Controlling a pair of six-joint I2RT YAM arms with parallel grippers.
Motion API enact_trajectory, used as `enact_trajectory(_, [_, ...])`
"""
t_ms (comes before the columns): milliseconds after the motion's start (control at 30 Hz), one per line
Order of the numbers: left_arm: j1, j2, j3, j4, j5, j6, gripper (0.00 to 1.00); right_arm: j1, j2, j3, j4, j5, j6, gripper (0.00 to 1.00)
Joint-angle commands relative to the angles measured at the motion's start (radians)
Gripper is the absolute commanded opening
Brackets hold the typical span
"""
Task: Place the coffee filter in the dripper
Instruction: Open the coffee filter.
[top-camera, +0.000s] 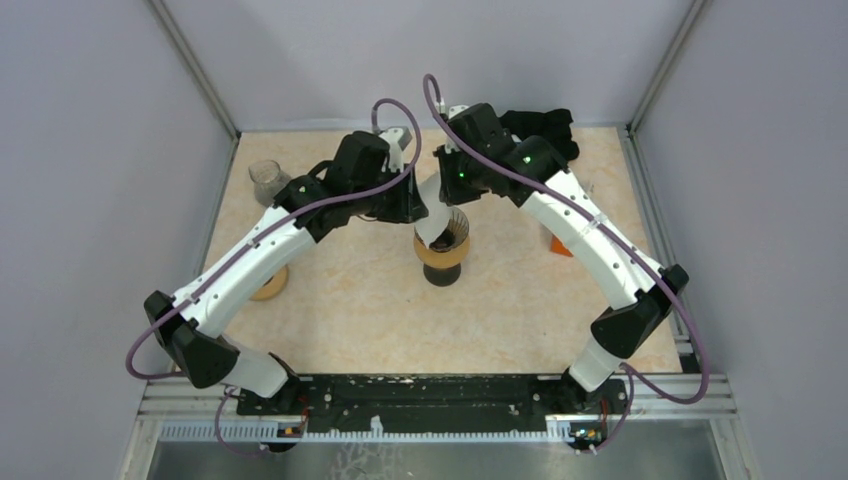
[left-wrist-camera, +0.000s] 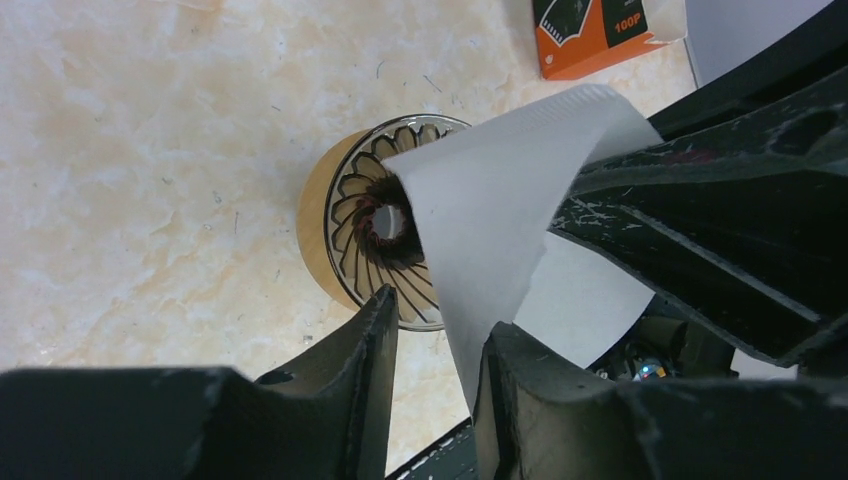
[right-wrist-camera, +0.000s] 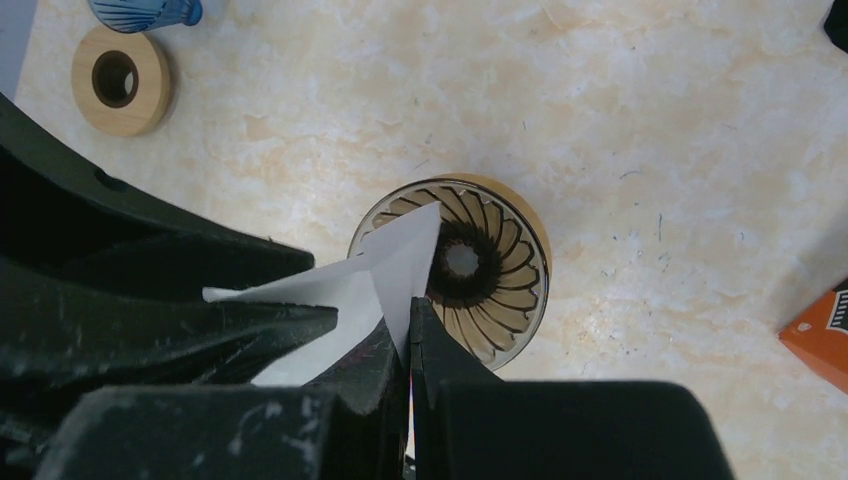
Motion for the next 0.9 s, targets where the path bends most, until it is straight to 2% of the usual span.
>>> enact_trajectory(0, [-0.003,-0.026,-0.017,0.022,0.017,-0.010,0.30,-0.003,0.004,0.068,0.000,-0.013,0.007,0.00])
enact_trajectory(100, [-0.003,-0.023,-0.008,-0.003,-0.016,-0.005,0.09,-0.003,0.006,0.070,-0.010,-0.014,-0.012,0.00])
enact_trajectory(167, [-0.003,-0.023,0.001,-0.017,-0.035,0.000,0.00,-0.003,0.004,0.070,-0.019,-0.005,-0.027,0.00])
enact_trajectory(300, [-0.003,-0.026,0.013,-0.032,-0.042,0.005,0.00,-0.003,0.005,0.071,-0.033,0.009,-0.063,0.00])
enact_trajectory(500, [-0.003,-0.029,0.007,-0.026,-0.052,-0.040,0.00,-0.002,-0.005,0.063,-0.021,-0.018,-0.065,0.13])
enact_trajectory(667, [-0.003,-0.111,-0.106,0.148,-0.031,-0.163,0.00,0.017,-0.038,0.009,0.032,-0.016,-0.020,0.27])
enact_trajectory(867, [-0.003,-0.155,-0.171,0.257,-0.060,-0.273,0.00,0.045,-0.134,-0.125,0.160,0.032,0.055,0.34])
